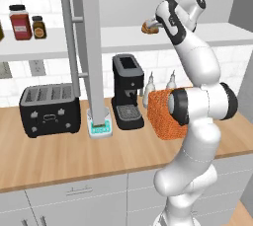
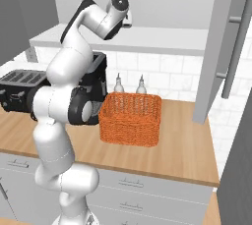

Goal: Open the cabinet, pick up the bread from the cabinet and place it in the basket. Then move the basket to the dining counter.

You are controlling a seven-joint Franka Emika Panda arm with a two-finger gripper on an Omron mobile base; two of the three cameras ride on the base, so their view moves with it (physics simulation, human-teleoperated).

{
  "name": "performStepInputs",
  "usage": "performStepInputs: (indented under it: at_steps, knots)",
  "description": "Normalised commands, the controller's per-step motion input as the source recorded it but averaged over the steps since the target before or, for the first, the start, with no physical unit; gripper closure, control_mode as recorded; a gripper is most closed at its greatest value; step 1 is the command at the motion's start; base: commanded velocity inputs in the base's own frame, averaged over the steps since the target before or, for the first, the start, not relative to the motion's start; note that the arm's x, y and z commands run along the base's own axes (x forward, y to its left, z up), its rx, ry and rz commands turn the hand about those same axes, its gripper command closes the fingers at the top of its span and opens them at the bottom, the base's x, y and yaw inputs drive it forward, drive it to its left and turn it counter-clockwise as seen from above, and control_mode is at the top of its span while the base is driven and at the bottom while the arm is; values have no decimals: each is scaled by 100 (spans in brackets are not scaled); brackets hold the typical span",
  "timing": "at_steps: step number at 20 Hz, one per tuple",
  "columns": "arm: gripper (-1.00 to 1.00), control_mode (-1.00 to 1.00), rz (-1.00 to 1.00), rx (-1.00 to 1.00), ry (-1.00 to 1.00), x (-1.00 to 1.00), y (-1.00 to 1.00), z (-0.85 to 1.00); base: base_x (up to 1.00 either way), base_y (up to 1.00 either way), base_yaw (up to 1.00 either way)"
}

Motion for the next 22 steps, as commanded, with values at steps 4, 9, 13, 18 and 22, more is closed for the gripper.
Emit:
performStepInputs:
  at_steps: [4, 9, 13, 18, 22]
  knots:
    - [-100, -100, 0, -2, 0, 48, 6, -6, 0, 0, 0]
    - [-100, -100, 0, -4, 0, 39, 5, -12, 0, 0, 0]
    - [-100, -100, 0, -9, -1, 30, 0, -12, 0, 0, 0]
    - [-100, -100, 0, -8, -3, 26, 0, -23, 0, 0, 0]
    - [100, -100, 0, -3, -2, 7, 0, -33, 0, 0, 0]
